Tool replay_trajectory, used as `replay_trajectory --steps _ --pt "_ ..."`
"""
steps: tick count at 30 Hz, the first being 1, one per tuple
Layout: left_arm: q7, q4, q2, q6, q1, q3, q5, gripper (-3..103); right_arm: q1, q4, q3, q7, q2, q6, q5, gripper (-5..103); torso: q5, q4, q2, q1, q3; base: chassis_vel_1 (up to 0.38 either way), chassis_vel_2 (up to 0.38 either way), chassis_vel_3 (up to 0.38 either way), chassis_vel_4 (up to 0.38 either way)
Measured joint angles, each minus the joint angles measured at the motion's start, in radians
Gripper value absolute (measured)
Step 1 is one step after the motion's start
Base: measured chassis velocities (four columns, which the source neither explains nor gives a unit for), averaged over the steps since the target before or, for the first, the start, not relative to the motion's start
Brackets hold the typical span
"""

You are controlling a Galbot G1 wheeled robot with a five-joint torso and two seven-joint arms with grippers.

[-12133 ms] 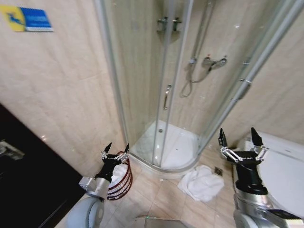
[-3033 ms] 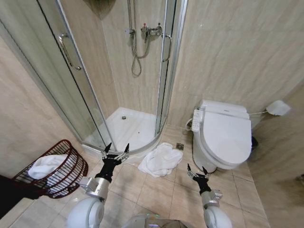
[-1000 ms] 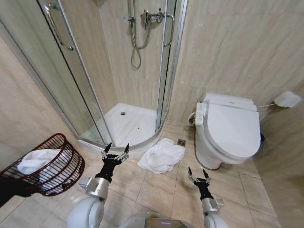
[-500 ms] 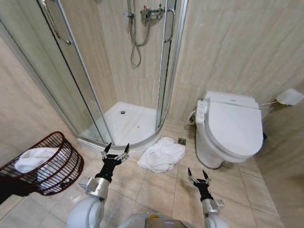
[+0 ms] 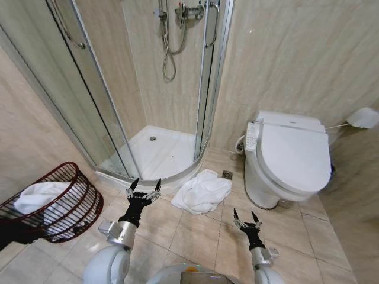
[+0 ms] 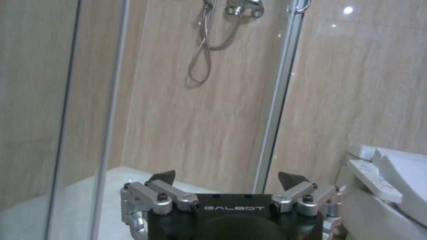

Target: Discard the used towel into the hamper.

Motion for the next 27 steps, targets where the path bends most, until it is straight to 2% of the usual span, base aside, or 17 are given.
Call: replay_trajectory --steps 8,27 --pt "0.0 0.0 0.0 0.0 0.0 0.0 0.0 100 0.004 -0.014 0.0 -0.007 -0.005 0.019 0.005 100 0.0 0.0002 -0.015 -0.005 -0.01 0.031 0.023 0.024 0.018" --pt "0.0 0.0 0.0 0.0 0.0 0.0 0.0 100 0.016 -0.057 -0.005 -0.066 -0.015 0.049 0.002 100 0.0 0.0 -0.01 -0.004 -0.007 -0.021 0.022 0.019 -0.017"
